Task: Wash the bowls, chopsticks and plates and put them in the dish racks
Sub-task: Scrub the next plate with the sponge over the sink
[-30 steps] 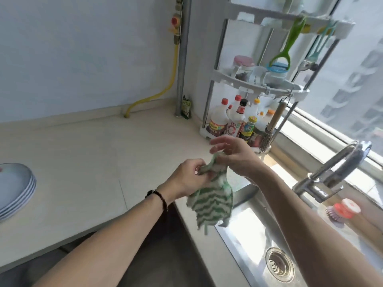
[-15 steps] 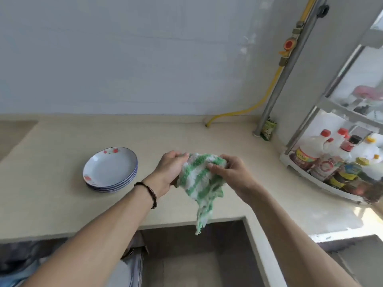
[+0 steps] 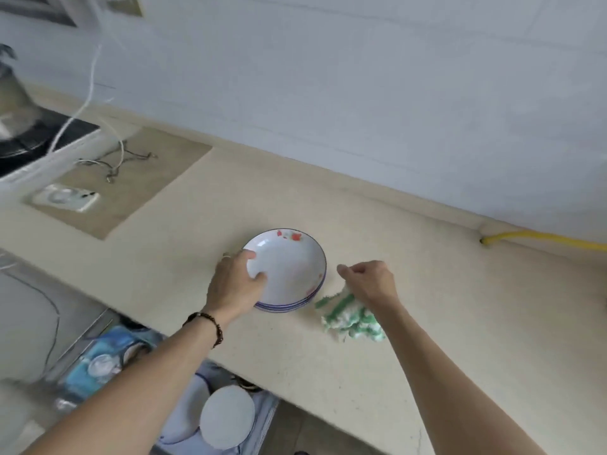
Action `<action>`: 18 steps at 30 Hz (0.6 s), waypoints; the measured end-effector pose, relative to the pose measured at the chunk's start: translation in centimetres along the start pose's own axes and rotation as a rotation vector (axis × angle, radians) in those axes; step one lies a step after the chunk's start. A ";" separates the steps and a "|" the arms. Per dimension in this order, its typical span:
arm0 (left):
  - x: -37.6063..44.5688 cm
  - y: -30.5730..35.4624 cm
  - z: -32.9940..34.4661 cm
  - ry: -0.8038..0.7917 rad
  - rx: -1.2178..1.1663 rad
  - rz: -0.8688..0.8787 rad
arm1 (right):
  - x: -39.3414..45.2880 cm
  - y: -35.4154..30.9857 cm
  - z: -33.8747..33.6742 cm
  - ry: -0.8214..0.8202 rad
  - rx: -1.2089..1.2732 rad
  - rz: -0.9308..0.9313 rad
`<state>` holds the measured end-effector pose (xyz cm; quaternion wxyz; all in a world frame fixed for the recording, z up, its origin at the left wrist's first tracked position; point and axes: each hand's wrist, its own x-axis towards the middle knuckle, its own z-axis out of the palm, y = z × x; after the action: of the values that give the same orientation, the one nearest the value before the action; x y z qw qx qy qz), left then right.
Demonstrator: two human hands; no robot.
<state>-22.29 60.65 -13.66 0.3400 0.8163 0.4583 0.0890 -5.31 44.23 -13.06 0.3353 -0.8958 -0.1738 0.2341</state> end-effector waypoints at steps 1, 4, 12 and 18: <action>0.8 -0.7 0.2 0.015 0.040 -0.029 | 1.3 -0.2 0.8 -0.036 -0.034 0.017; 2.7 -2.6 1.2 0.010 0.122 -0.126 | 4.1 -0.7 2.9 -0.113 -0.110 0.047; 4.4 -3.1 2.1 0.028 0.087 -0.244 | 5.7 -0.3 5.8 -0.175 -0.125 -0.052; 4.8 -3.4 1.8 0.017 -0.018 -0.292 | 5.6 0.0 6.3 -0.140 -0.078 -0.057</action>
<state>-21.11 64.84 -18.00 0.3529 0.7371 0.5741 0.0498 -3.98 50.11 -18.94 0.2936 -0.8844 -0.2312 0.2798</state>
